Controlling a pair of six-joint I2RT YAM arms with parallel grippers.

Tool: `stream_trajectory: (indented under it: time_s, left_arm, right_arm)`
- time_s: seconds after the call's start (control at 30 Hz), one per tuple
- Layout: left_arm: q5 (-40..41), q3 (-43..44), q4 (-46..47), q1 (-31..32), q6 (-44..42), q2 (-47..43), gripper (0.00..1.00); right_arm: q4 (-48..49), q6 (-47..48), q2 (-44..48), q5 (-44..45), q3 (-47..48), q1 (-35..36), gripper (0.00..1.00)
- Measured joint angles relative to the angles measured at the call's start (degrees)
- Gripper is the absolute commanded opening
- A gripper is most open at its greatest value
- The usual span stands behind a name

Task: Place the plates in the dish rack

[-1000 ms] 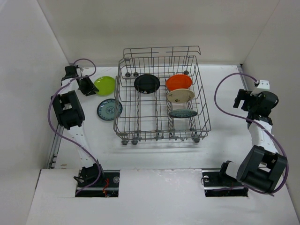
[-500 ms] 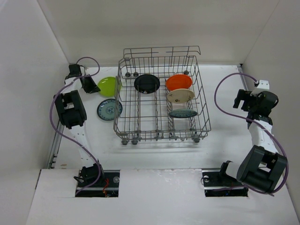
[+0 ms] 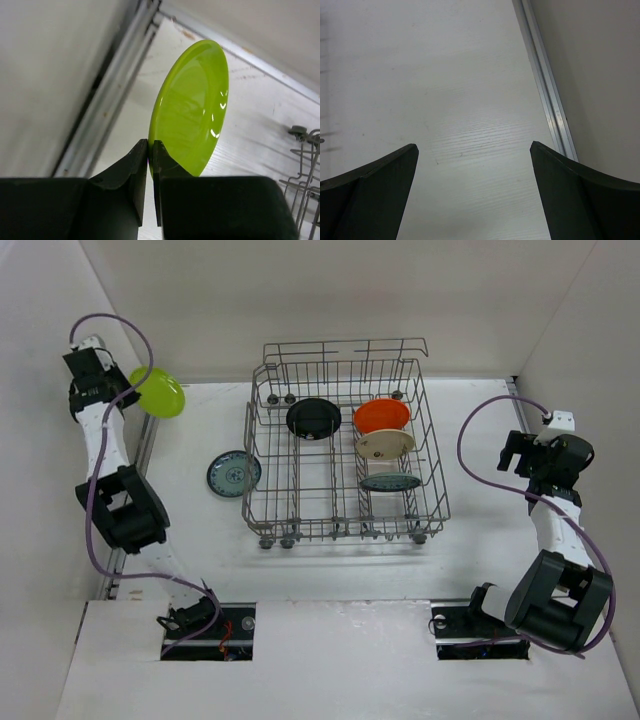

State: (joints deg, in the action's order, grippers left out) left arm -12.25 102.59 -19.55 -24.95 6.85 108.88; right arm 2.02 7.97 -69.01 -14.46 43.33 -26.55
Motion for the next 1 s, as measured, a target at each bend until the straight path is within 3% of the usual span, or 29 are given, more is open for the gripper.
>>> stream_trajectory:
  time_s: [0.13,0.27,0.47,0.7,0.83,1.0]
  left_arm:
    - [2.8,0.1,1.0,0.7,-4.2,-6.3,0.04]
    - [6.9,0.0,2.9,6.6,-12.0,-12.3,0.06]
    - [12.6,-4.3,9.5,25.3,-29.9,-22.5,0.06]
    - [14.8,-17.8,16.7,47.1,-54.6,-32.9,0.07]
    - [14.4,-24.5,16.7,54.8,-62.4,-35.8,0.07]
    - [13.3,-32.3,16.8,59.4,-67.0,-37.9,0.07]
  right_arm:
    - [0.1,0.0,0.2,-0.5,0.0,0.0,1.0]
    - [0.1,0.2,0.9,-1.0,-0.1,0.0,1.0]
    - [0.5,0.2,1.9,-1.8,-0.5,0.0,1.0]
    - [1.6,0.2,2.8,-3.0,-1.2,0.0,1.0]
    - [1.7,0.2,2.9,-3.6,-1.2,0.0,1.0]
    - [2.3,0.2,3.6,-4.0,-1.2,0.0,1.0]
